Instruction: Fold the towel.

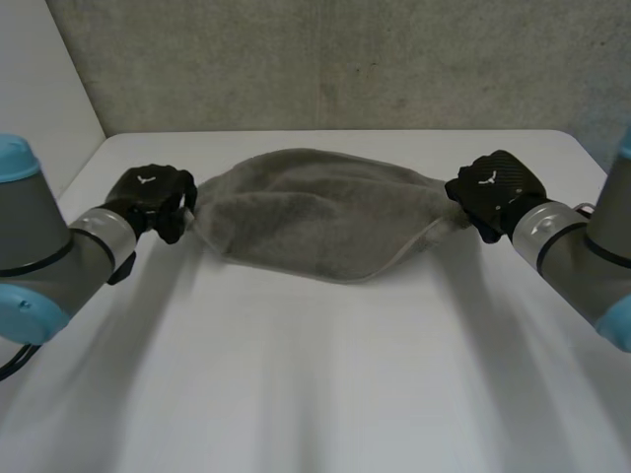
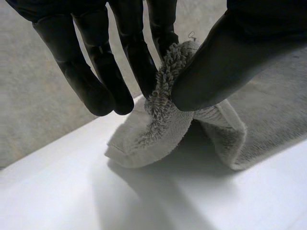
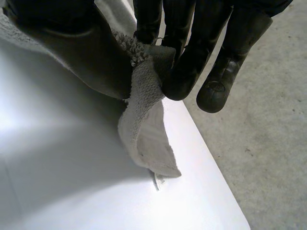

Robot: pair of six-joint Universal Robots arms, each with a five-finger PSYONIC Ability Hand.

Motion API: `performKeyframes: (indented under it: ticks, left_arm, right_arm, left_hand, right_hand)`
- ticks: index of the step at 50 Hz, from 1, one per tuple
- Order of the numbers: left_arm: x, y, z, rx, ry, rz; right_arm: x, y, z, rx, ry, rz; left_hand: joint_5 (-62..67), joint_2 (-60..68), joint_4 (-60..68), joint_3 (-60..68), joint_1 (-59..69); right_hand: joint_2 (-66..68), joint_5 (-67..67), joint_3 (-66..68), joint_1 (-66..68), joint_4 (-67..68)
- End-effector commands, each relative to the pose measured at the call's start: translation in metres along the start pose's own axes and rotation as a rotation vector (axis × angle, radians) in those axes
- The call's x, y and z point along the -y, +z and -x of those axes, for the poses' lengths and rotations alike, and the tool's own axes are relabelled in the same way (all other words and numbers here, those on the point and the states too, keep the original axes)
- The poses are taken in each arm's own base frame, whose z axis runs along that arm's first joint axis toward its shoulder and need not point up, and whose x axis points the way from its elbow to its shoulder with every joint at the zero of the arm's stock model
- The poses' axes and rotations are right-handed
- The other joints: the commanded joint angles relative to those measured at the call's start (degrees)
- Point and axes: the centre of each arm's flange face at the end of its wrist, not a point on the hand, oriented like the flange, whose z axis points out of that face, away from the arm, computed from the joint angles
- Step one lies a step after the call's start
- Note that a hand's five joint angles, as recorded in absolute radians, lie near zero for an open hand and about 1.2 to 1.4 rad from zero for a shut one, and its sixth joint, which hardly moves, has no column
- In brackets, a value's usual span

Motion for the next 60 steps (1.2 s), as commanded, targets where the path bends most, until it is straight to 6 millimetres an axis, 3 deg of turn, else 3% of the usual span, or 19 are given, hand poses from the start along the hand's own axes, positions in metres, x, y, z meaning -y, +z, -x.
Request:
performKeyframes:
  ticks: [1, 3, 8, 11, 12, 14, 31, 40, 60]
  left_arm:
    - [-0.009, -0.005, 0.031, 0.087, 0.057, -0.015]
    - [-0.02, -0.006, 0.043, 0.117, 0.146, 0.01]
    - [-0.037, -0.007, 0.038, 0.098, 0.243, 0.062]
    - [-0.047, -0.008, 0.032, 0.075, 0.257, 0.09]
    - [-0.047, -0.008, 0.031, 0.075, 0.257, 0.091]
    - [-0.051, -0.01, 0.021, 0.048, 0.262, 0.103]
    - [-0.061, -0.025, -0.006, -0.001, 0.516, 0.05]
    - [-0.073, -0.033, -0.011, -0.047, 0.682, 0.08]
    - [-0.088, -0.012, 0.008, -0.019, 0.666, 0.123]
  right_arm:
    - [-0.005, -0.019, -0.009, -0.014, 0.089, 0.029]
    - [-0.006, -0.02, -0.01, -0.016, 0.091, 0.029]
    - [-0.006, -0.019, -0.011, -0.019, 0.095, 0.029]
    - [-0.008, -0.017, -0.008, -0.015, 0.091, 0.034]
    - [-0.008, -0.017, -0.008, -0.015, 0.09, 0.034]
    - [-0.013, -0.014, -0.005, -0.005, 0.094, 0.049]
    - [-0.027, -0.006, -0.014, -0.028, 0.11, 0.078]
    - [-0.04, 0.003, -0.014, -0.022, 0.122, 0.112]
    - [-0.043, 0.005, -0.011, -0.014, 0.125, 0.119]
  left_hand:
    - [-15.25, -6.23, -7.54, -8.88, -3.26]
    - [-15.25, -6.23, -7.54, -8.88, -3.26]
    - [-16.72, -7.7, -9.01, -10.36, -4.74]
    - [-33.14, -24.12, -25.43, -26.77, -21.15]
    - [-33.22, -24.2, -25.51, -26.86, -21.24]
    - [-48.8, -39.78, -41.09, -42.44, -36.82]
    - [-68.7, -59.68, -60.99, -62.34, -56.72]
    - [-70.91, -61.89, -63.2, -64.54, -58.92]
    - [-69.56, -60.54, -61.85, -63.19, -57.57]
  right_hand:
    - [5.58, 4.43, 2.98, 3.08, 3.4]
    - [5.58, 4.43, 2.98, 3.08, 3.4]
    - [5.58, 4.43, 2.98, 3.08, 3.4]
    - [5.58, 4.43, 2.98, 3.08, 3.4]
    - [5.58, 4.43, 2.98, 3.08, 3.4]
    - [5.58, 4.43, 2.98, 3.08, 3.4]
    - [5.58, 4.43, 2.98, 3.08, 3.4]
    - [5.58, 4.43, 2.98, 3.08, 3.4]
    - [5.58, 4.43, 2.98, 3.08, 3.4]
